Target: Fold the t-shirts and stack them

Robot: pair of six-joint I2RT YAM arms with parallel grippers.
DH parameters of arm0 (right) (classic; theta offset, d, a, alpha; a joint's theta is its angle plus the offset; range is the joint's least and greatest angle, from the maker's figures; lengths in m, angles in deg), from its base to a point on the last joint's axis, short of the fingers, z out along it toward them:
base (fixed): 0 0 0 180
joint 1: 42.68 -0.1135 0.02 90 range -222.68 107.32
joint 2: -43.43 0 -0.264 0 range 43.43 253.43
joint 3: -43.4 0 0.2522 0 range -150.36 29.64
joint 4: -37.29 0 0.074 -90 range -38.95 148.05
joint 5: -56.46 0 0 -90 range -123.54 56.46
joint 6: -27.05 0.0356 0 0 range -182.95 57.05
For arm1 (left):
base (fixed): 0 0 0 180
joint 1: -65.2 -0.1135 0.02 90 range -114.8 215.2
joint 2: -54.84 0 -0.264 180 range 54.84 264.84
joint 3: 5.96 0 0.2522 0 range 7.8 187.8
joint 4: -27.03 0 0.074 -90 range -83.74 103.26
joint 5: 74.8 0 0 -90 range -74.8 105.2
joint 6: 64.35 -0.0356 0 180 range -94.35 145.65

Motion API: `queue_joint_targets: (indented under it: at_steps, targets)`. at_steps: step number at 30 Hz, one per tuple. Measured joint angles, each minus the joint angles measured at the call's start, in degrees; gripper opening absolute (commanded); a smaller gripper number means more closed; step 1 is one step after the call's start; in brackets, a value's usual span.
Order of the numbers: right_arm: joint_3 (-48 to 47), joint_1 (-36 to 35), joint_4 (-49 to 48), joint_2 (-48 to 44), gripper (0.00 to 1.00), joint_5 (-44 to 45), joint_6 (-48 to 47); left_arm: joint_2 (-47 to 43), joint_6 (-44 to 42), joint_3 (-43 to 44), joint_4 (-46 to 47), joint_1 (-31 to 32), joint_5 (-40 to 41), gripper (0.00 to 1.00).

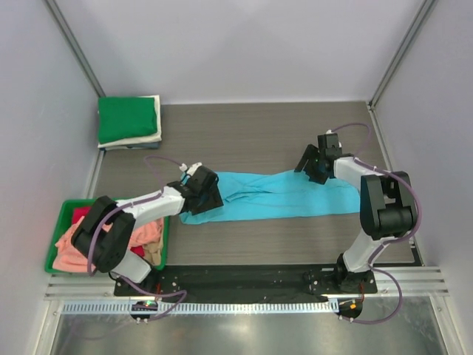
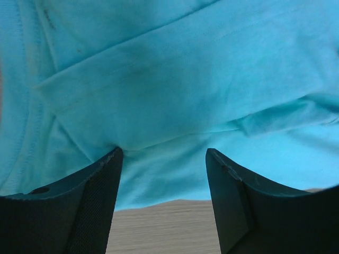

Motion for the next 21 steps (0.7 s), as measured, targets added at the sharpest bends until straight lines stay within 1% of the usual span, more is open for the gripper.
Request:
queue_joint_targets:
  at_steps: [6,9,12,16,19,21]
  targets:
    - [4.0,-1.4,-3.4,-2.2,0.7,0.3,0.0,6.7,4.7,5.2,3.3,0.0,0.8,0.67]
    - [8.7,-3.4,-6.4,-5.5,0.7,0.5,0.9,11.1,6.2,9.5,4.7,0.0,0.8,0.68]
    - [14.8,-6.7,-9.4,-10.3,0.7,-0.1,3.2,17.1,6.4,15.9,6.1,-0.4,0.7,0.67]
    - [23.5,-15.3,-13.6,-17.9,0.7,-0.7,11.2,26.3,5.3,27.2,7.5,-1.7,-1.1,0.65]
    - [27.6,-27.2,-14.5,-22.3,0.71,-1.5,19.7,34.5,2.6,38.3,7.4,-3.3,-2.6,0.64]
    - [27.5,-35.8,-13.4,-22.7,0.72,-1.6,24.3,40.6,-0.3,47.9,5.9,-4.2,-3.5,0.63]
